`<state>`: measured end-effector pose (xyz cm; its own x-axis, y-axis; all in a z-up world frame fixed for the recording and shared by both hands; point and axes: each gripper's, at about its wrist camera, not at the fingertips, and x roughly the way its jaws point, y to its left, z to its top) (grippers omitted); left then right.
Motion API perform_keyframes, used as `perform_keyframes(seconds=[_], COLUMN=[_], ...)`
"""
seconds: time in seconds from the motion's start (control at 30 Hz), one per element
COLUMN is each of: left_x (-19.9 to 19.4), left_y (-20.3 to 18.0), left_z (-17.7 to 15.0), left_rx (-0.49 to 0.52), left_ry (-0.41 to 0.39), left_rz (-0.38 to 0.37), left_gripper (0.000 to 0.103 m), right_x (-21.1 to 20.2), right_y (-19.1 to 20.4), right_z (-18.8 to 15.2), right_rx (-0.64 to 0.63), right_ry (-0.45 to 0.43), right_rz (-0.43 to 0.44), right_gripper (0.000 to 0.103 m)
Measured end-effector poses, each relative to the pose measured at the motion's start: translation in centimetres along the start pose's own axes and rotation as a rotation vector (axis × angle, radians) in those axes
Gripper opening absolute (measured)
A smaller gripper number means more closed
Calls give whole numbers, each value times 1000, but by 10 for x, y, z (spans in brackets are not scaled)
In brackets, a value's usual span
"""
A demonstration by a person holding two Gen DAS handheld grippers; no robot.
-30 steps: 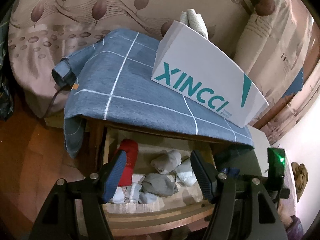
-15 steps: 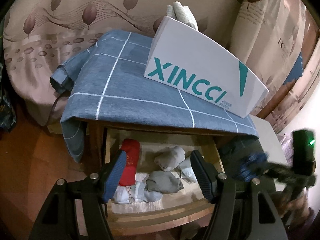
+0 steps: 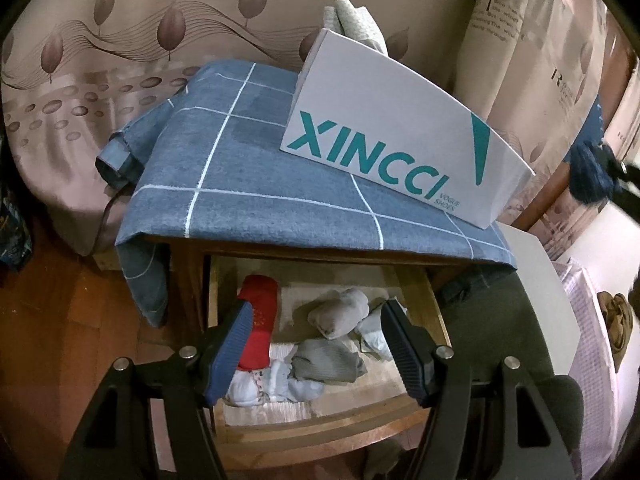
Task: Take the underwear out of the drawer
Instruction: 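Lift the navy underwear with the right gripper and carry it over the box, then open the right gripper to drop the navy underwear into the box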
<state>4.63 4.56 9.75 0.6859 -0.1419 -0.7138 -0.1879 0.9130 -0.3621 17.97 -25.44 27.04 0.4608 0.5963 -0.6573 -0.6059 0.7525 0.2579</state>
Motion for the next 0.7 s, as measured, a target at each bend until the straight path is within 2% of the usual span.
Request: perform_keyframes(seconds=[0.13, 0.3, 0.47, 0.7], left_x=[-1, 2, 4, 7], left_y=[-2, -9, -15, -25], left_z=[-1, -3, -5, -8], left_rx=[18, 44, 77, 135], left_ry=[-2, 3, 3, 0], left_rz=[6, 12, 18, 71], left_gripper=[68, 68, 68, 68], right_x=[18, 57, 102, 142], right_y=[-1, -7, -14, -18], right_z=[37, 72, 85, 91], right_rx=[-57, -129, -195, -250], right_ry=[6, 54, 96, 148], right_rz=[-88, -208, -332, -383], right_gripper=[29, 29, 29, 30])
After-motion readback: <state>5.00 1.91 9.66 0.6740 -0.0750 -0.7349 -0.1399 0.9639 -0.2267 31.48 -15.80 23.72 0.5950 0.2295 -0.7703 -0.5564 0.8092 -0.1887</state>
